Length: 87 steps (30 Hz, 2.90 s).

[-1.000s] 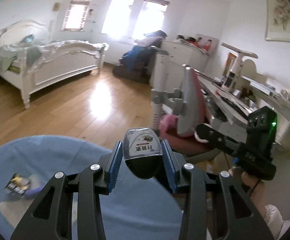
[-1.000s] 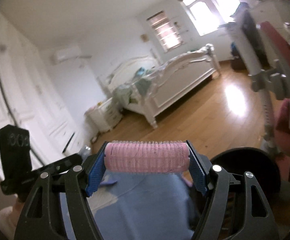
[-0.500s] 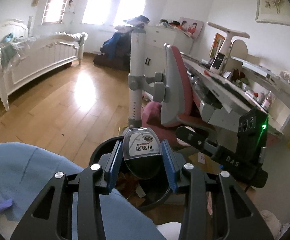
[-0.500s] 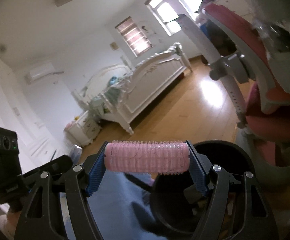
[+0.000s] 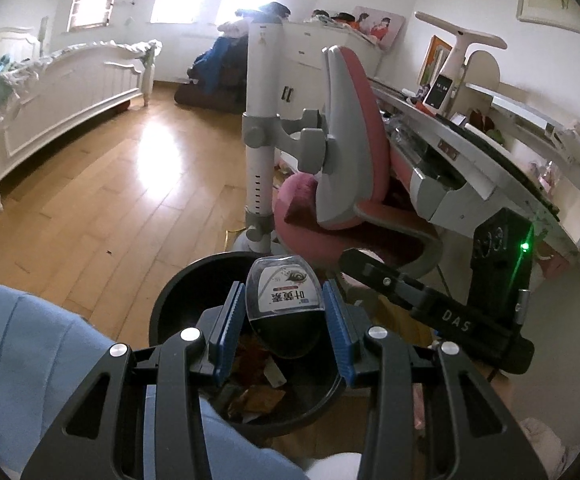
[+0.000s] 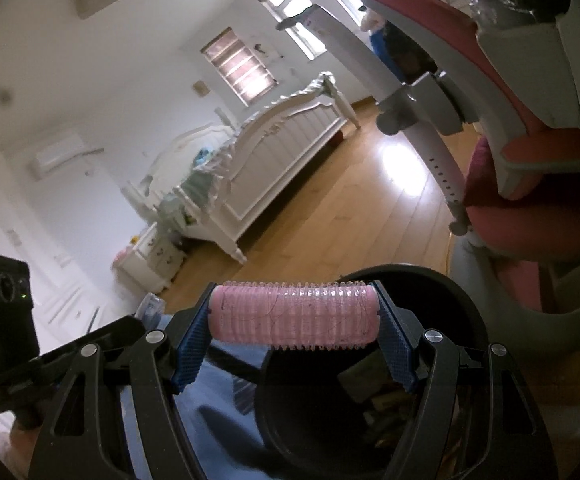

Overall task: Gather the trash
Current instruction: 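Carry the black container and pink curler over the bin and open both tools, then grasp the battery blister pack with the left tool while the right tool grasps the blue stick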

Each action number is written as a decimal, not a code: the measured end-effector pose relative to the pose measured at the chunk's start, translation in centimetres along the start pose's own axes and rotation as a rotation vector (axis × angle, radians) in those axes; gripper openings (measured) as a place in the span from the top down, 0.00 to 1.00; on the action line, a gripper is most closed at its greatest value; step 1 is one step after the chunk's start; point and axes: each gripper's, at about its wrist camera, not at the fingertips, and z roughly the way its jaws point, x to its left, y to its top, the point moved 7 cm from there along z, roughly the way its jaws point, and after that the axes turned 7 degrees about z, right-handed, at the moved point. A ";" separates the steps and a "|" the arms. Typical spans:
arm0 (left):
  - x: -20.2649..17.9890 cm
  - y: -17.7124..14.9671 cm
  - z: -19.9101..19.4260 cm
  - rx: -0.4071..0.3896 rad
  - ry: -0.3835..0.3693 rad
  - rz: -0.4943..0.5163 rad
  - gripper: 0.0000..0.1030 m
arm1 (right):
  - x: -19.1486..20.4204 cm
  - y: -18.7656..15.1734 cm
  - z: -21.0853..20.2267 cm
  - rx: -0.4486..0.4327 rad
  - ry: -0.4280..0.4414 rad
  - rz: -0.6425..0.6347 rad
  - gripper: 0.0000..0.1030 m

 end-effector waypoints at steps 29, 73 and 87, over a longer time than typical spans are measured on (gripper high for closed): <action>19.2 -11.4 -19.3 -0.030 0.382 -0.283 0.11 | 21.4 -10.6 4.4 0.307 0.203 -0.450 0.26; 26.4 -15.8 -16.5 0.135 0.398 -0.252 0.13 | 26.8 -23.5 10.2 0.738 0.204 -0.819 0.91; 26.7 -16.2 -17.4 0.161 0.539 -0.258 0.44 | 26.0 -21.2 7.6 0.626 0.217 -0.737 0.91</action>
